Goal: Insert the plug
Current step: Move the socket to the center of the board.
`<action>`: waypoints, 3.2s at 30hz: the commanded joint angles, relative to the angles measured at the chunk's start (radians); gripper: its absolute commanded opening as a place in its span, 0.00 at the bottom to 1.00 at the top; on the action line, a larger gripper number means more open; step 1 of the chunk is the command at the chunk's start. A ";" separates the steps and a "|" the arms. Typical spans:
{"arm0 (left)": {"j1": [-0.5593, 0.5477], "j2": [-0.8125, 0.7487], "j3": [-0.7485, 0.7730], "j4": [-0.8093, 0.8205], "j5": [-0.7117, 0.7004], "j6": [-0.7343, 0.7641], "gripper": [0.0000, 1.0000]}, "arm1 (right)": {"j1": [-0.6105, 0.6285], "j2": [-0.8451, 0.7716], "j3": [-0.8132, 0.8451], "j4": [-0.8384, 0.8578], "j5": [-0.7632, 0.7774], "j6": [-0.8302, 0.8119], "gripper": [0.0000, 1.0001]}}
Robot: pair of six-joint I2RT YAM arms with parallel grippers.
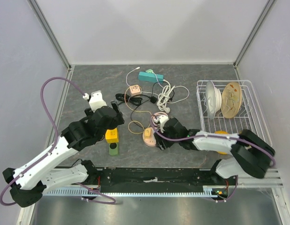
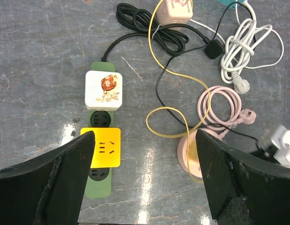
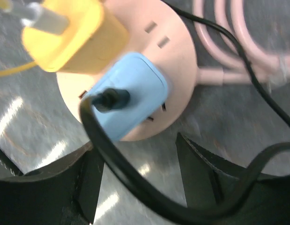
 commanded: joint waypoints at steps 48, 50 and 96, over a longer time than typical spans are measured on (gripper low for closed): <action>0.006 -0.141 -0.189 0.278 -0.072 0.232 0.92 | -0.424 0.885 1.227 -0.278 0.252 0.072 0.62; 0.006 -0.136 -0.189 0.280 -0.070 0.230 0.93 | -0.427 0.873 1.190 -0.276 0.249 0.076 0.56; 0.032 0.135 -0.103 0.501 0.111 0.264 0.91 | -0.099 -0.094 0.191 -0.264 0.097 0.179 0.50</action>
